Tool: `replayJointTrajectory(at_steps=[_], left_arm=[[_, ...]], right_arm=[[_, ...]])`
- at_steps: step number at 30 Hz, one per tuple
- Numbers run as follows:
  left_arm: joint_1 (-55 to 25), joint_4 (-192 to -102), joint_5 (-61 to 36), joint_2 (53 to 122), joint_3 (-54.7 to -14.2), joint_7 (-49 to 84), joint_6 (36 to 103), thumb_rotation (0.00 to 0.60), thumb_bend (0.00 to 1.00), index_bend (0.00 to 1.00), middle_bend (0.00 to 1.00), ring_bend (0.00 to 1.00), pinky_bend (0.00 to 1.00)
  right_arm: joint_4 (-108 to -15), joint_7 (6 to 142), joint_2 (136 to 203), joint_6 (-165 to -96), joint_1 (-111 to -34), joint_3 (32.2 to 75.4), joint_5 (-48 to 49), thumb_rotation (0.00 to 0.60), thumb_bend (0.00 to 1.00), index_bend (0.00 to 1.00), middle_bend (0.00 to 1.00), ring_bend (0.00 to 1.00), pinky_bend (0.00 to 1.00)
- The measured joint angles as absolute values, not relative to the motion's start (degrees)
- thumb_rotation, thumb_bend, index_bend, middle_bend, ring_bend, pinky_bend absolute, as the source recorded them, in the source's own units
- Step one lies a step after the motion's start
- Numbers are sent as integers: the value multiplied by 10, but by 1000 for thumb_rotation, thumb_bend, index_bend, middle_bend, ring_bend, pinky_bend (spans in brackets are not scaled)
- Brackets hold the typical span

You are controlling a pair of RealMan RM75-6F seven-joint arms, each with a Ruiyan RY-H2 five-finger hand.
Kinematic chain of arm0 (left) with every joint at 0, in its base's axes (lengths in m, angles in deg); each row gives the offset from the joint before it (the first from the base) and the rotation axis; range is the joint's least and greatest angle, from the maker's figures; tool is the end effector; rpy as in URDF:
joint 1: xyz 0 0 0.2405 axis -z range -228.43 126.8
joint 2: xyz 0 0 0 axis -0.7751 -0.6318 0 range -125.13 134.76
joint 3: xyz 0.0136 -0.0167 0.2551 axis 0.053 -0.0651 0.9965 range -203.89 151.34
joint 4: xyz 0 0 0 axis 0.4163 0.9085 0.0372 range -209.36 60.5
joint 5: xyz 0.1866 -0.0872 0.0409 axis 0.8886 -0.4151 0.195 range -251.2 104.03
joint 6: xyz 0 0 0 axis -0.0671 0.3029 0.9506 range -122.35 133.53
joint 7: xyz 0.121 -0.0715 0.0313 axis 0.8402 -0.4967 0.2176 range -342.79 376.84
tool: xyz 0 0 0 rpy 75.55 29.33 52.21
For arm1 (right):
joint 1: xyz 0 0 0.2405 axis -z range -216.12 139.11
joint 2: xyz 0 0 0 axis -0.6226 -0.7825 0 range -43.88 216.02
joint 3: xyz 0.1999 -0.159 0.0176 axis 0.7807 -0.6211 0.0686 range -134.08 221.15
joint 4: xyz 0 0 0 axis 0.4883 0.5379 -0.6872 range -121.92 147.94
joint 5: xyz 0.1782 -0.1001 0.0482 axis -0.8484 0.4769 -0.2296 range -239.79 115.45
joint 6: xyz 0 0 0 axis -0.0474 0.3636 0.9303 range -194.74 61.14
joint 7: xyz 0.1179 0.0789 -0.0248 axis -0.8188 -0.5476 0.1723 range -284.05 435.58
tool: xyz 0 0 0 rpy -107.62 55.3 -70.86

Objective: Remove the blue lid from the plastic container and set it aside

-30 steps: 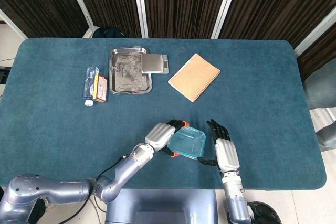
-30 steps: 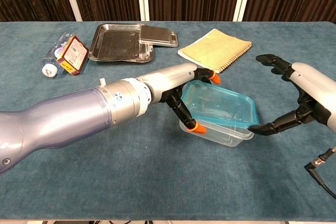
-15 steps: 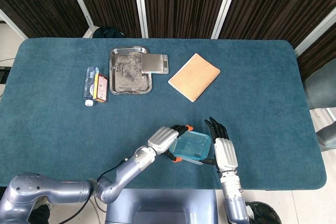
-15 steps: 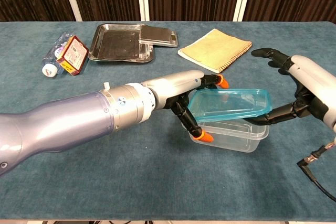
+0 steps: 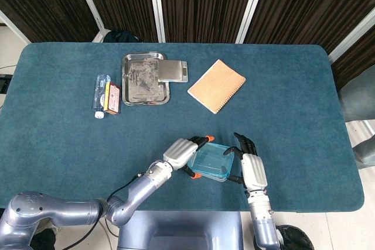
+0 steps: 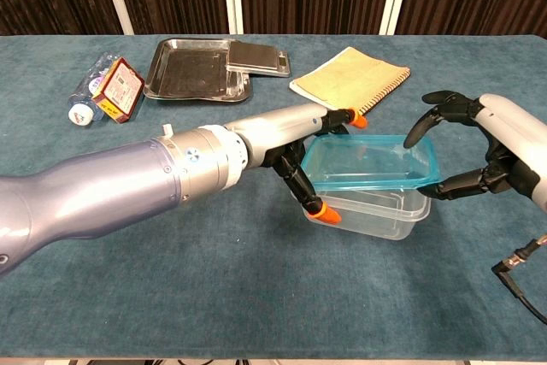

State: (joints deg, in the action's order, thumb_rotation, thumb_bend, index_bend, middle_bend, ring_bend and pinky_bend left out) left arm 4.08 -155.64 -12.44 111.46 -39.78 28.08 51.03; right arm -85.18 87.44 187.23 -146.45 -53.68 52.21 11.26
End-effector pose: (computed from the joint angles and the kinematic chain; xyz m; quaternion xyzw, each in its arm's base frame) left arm -0.0210 0.3034 -0.1196 -0.7644 -0.4566 -0.4114 0.1948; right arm -0.1635 -0.2207 -0.0223 0.4916 -0.5644 0.5119 0.4216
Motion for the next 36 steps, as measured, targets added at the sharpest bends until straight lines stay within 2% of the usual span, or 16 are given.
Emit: replayJointTrajectory(at_steps=[6,13,23,36], left_arm=[[39,-1561,-126,1105,-395,285,512,600,26,44,125,101,335],[34,-1566,-123,1090,-384,284,511,600,0,8,67,61,295],[25,-1577,-112,1064,-390,264,523,600,0,8,65,60,291],[16,-1607,-94,1026,-404,234,538,600,0,8,65,59,287]], right_arm=[[-852,876,1871,-1462,-537,524,111,600,514,537,115,0,0],[-848,880,1870,-1461,-536,524,110,600,519,565,119,0,0],[-844,886,1876,-1462,-537,524,111,600,561,647,140,0,0],[-853,901,1887,-1465,-545,550,97,600,561,672,149,0,0]])
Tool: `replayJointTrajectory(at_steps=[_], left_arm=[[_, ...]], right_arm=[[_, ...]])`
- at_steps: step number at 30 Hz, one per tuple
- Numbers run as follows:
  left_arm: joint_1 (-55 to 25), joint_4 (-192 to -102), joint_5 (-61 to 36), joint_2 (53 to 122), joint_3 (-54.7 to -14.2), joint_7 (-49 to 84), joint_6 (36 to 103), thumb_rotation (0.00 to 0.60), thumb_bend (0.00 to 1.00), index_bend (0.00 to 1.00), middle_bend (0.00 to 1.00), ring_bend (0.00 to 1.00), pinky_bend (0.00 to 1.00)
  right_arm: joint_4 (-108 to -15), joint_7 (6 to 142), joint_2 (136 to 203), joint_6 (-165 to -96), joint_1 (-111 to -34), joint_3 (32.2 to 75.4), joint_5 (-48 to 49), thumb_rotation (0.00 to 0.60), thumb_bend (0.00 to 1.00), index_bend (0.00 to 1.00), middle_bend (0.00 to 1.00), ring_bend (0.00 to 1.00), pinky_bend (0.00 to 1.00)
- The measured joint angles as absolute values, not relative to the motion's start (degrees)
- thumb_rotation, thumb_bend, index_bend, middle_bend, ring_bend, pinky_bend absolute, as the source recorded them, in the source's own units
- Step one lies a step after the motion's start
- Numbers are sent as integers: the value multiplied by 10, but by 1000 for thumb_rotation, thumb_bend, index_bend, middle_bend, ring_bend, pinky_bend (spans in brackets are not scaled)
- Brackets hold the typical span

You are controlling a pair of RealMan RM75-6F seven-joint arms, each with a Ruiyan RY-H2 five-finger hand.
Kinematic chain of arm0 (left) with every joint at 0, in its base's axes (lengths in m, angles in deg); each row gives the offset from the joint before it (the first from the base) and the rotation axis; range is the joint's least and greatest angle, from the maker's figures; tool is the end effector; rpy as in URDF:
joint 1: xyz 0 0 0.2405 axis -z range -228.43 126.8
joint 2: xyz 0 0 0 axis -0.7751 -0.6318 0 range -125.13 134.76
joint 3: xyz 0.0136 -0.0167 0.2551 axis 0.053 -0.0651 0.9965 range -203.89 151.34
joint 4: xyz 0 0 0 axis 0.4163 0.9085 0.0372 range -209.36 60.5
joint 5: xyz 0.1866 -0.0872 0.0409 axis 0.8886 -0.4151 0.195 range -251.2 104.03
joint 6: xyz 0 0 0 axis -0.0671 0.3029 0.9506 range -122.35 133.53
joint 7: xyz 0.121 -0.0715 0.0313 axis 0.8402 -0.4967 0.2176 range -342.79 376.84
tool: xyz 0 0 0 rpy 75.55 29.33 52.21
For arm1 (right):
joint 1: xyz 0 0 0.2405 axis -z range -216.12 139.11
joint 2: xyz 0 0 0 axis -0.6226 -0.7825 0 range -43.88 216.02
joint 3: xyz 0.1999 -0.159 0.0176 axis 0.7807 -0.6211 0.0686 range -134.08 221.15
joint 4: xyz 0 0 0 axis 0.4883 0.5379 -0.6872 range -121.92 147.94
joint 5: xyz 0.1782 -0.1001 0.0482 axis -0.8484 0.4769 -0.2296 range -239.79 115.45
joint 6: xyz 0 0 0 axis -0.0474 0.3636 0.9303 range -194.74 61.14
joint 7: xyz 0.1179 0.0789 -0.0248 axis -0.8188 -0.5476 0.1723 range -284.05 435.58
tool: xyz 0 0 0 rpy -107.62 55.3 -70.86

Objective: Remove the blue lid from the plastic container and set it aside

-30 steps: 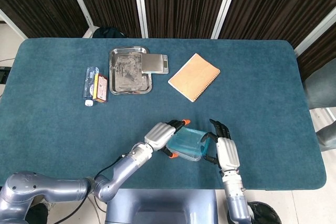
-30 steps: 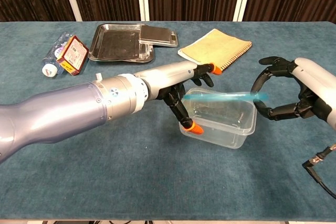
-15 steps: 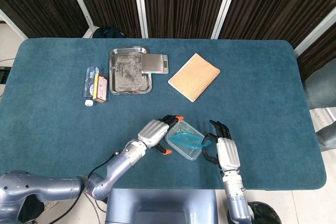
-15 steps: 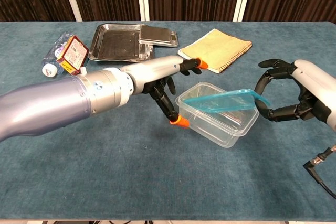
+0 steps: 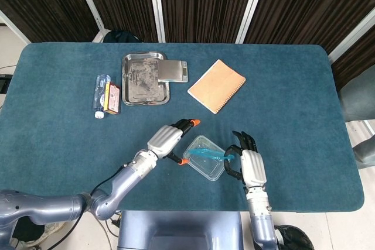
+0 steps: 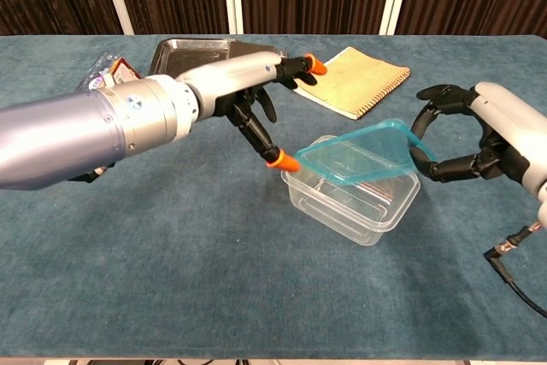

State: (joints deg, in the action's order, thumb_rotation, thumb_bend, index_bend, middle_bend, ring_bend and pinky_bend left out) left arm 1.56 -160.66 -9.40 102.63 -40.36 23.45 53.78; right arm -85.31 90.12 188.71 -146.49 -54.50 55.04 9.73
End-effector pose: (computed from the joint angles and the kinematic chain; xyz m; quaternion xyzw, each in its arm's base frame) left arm -0.0404 0.3264 -0.0705 -0.7398 -0.4541 -0.4440 0.2221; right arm -0.1557 -0.2315 -0.0206 0.4818 -0.5594 0.5161 0.4343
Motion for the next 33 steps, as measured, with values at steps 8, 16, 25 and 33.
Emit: replayJointTrajectory(at_steps=[8,16,25,33], left_arm=[[5,-1621,-84,1008,-416,212,561,600,0,8,65,59,284],[-2,-1635,-73,981,-415,201,567,600,0,8,65,59,284],[-10,-1648,-63,957,-417,185,576,600,0,8,65,59,284],[-17,-1671,-52,928,-419,177,584,600,0,8,65,58,284]], right_arm=[[-873,915,1901,-1466,-553,582,57,600,562,675,157,0,0],[-877,937,1914,-1465,-578,633,26,600,562,681,163,0,0],[-888,950,1894,-1467,-595,670,5,600,561,683,165,0,0],[-888,956,1877,-1465,-616,714,-25,600,562,683,165,0,0]])
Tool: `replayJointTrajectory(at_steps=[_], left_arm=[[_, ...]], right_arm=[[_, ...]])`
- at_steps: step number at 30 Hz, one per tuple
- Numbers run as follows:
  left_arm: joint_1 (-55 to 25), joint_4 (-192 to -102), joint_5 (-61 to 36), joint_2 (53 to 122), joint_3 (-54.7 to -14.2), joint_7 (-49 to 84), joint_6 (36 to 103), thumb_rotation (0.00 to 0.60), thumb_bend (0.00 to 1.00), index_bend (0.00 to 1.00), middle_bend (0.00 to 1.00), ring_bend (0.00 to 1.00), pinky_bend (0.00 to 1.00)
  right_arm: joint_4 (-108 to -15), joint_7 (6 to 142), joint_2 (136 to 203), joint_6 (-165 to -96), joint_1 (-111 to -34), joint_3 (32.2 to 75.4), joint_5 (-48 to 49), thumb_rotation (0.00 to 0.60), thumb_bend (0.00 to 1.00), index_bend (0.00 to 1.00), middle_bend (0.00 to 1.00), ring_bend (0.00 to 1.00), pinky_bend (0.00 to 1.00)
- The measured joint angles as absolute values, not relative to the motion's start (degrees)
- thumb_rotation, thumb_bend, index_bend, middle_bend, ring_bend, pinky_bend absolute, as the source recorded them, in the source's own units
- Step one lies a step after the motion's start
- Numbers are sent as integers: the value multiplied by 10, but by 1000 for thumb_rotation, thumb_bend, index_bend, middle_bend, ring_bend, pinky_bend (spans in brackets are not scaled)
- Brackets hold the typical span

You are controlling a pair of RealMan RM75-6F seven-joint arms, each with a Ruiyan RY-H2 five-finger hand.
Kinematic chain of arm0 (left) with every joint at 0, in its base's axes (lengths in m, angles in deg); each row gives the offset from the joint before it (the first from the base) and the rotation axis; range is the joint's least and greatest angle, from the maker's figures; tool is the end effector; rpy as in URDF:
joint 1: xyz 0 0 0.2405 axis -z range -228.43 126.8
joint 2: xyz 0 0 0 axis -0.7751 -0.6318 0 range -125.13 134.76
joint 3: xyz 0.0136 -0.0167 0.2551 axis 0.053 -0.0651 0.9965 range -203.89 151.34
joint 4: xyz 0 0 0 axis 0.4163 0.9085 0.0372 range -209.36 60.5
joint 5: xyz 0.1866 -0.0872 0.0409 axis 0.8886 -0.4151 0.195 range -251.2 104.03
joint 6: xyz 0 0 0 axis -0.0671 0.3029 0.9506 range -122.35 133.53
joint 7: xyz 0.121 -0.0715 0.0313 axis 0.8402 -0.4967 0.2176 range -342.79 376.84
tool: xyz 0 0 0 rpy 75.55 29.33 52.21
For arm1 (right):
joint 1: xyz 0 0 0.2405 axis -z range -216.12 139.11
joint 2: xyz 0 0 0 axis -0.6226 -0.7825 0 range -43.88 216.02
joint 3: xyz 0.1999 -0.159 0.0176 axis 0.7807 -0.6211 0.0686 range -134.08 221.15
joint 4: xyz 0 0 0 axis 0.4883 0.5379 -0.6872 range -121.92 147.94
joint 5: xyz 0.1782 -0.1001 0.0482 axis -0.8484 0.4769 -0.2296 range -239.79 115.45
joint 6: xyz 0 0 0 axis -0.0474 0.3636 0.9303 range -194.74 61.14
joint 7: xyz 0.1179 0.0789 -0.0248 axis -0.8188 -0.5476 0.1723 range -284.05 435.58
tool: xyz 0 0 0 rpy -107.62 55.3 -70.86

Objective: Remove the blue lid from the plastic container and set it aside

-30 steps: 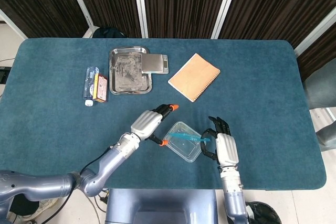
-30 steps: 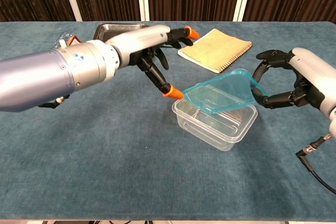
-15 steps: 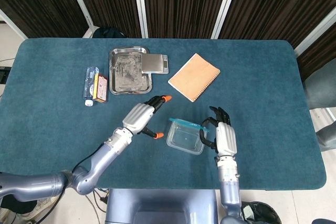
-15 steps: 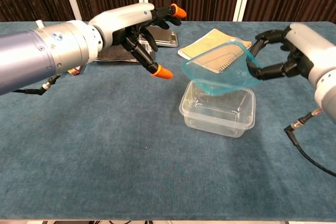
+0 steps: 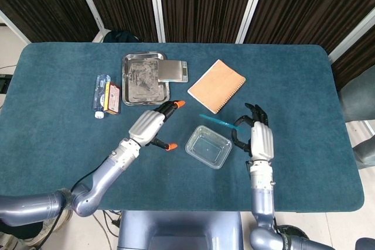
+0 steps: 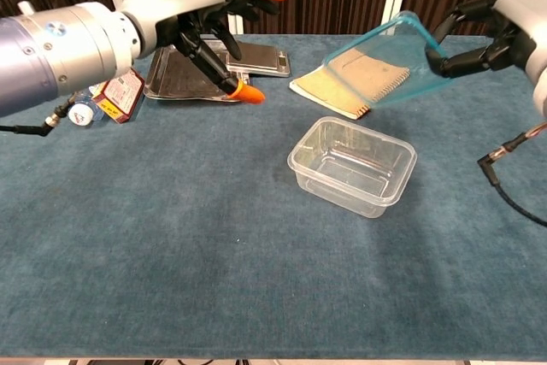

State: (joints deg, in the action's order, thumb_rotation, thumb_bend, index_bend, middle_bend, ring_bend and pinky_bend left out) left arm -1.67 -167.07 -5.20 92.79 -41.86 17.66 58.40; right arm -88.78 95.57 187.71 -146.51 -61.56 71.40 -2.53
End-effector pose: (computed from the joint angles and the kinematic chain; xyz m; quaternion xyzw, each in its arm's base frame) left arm -0.0537 0.3417 -0.0082 -0.7040 -0.4444 -0.4971 0.2447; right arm -0.1336 -0.2989 0.0278 0.3980 -0.5589 0.5522 0.4736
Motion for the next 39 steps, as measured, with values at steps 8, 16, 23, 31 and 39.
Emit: replayJointTrajectory(at_steps=[8,16,23,31,39], left_arm=[[-30,-1681,-49,903,-416,164,593,600,0,8,65,59,284],[-47,-1696,-41,869,-412,151,607,600,0,9,65,59,284],[-64,-1709,-28,830,-406,131,613,600,0,9,65,59,284],[-77,-1715,-22,809,-399,116,617,600,0,9,65,30,267],[-83,-1723,-16,801,-398,111,624,600,0,9,65,30,262]], right_arm=[[-889,961,1834,-1465,-618,736,-69,600,562,690,168,0,0],[-862,975,1811,-1456,-612,724,-118,600,562,694,168,0,0],[-836,1000,1804,-1452,-617,713,-157,600,562,575,153,0,0],[-805,1051,1788,-1442,-636,715,-212,600,527,0,0,0,0],[-783,1044,1770,-1454,-650,732,-205,600,479,0,0,0,0]])
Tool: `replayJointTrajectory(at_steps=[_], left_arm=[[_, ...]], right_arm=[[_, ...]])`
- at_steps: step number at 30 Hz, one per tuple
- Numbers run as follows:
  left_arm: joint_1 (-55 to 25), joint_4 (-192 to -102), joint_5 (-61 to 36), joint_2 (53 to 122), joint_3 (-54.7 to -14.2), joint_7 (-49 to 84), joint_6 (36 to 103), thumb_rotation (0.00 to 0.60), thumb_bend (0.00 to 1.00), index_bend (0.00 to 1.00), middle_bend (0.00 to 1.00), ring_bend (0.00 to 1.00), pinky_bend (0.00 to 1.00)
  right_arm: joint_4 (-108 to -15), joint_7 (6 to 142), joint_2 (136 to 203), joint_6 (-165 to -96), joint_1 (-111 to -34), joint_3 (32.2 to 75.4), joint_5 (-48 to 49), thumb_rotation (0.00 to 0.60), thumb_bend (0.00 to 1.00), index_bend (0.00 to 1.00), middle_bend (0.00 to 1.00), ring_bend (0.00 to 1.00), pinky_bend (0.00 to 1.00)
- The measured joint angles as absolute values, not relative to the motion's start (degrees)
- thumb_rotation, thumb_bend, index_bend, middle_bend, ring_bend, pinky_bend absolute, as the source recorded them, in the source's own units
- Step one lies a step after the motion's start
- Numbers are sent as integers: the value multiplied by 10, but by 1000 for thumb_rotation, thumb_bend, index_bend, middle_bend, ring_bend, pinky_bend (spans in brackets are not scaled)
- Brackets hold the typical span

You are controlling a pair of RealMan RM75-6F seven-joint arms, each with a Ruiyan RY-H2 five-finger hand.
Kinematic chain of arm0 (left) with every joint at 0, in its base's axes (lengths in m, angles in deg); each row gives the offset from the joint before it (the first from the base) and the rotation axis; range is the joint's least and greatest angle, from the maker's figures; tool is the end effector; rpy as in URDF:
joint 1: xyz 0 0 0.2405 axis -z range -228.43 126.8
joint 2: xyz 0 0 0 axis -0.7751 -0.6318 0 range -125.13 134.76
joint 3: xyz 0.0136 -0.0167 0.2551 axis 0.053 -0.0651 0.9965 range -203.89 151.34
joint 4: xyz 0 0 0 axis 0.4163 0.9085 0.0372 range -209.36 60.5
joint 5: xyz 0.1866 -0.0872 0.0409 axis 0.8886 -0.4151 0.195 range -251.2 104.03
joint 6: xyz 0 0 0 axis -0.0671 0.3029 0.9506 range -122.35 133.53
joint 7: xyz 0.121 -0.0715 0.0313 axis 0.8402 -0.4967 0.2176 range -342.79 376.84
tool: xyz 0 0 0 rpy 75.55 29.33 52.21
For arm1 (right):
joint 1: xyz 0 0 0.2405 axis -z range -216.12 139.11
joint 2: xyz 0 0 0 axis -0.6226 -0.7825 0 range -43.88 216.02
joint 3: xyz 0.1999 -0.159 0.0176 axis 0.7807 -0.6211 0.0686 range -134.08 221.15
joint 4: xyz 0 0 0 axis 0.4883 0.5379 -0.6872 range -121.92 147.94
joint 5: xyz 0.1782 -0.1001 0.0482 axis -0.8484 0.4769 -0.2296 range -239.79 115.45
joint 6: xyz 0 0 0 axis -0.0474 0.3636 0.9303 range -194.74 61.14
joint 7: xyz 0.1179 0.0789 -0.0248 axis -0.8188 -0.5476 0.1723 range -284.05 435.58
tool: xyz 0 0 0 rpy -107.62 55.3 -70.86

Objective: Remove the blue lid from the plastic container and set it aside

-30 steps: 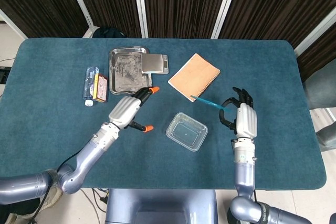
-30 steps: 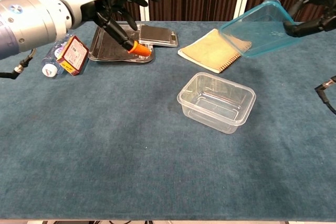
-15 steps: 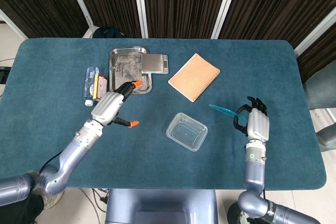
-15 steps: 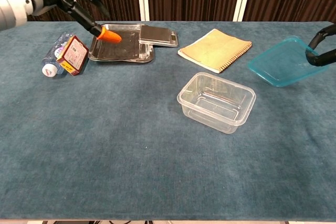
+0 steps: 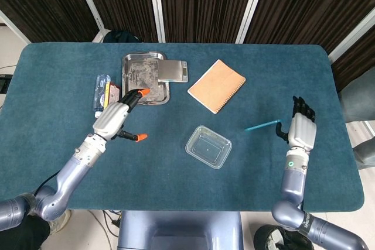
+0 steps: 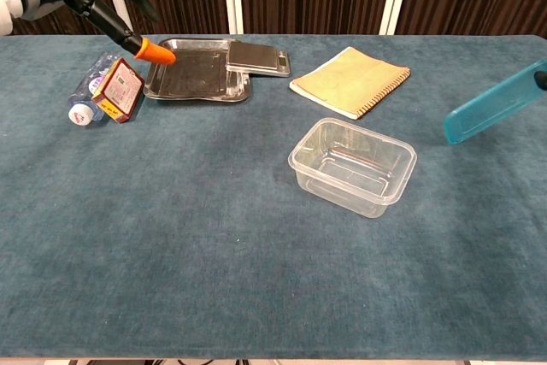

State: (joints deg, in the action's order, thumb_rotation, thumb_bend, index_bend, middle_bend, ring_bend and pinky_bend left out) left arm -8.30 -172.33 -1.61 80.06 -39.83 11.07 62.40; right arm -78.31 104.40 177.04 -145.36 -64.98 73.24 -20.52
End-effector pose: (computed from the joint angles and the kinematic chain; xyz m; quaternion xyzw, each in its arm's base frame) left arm -0.1073 0.3420 0.0573 -0.6758 -0.4491 -0.5037 0.2965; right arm -0.2266 -0.3372 0.0716 0.3998 -0.5276 0.3968 0.6359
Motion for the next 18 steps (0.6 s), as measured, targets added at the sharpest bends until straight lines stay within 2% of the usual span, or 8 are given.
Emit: replayJointTrajectory(at_steps=[3,9,18], left_arm=[[-86,-1728,-13,798,-396,111,629,600,0,9,65,30,262],[-97,-1742,-4,793,-391,108,640,600,0,9,65,30,262],[-109,-1753,6,777,-384,103,651,600,0,10,65,30,254]], right_arm=[[-787,1036,1760,-1455,-650,735,-202,600,425,0,0,0,0],[-788,1040,1751,-1451,-657,736,-219,600,424,0,0,0,0],[-797,1042,1754,-1447,-666,713,-218,600,424,0,0,0,0]])
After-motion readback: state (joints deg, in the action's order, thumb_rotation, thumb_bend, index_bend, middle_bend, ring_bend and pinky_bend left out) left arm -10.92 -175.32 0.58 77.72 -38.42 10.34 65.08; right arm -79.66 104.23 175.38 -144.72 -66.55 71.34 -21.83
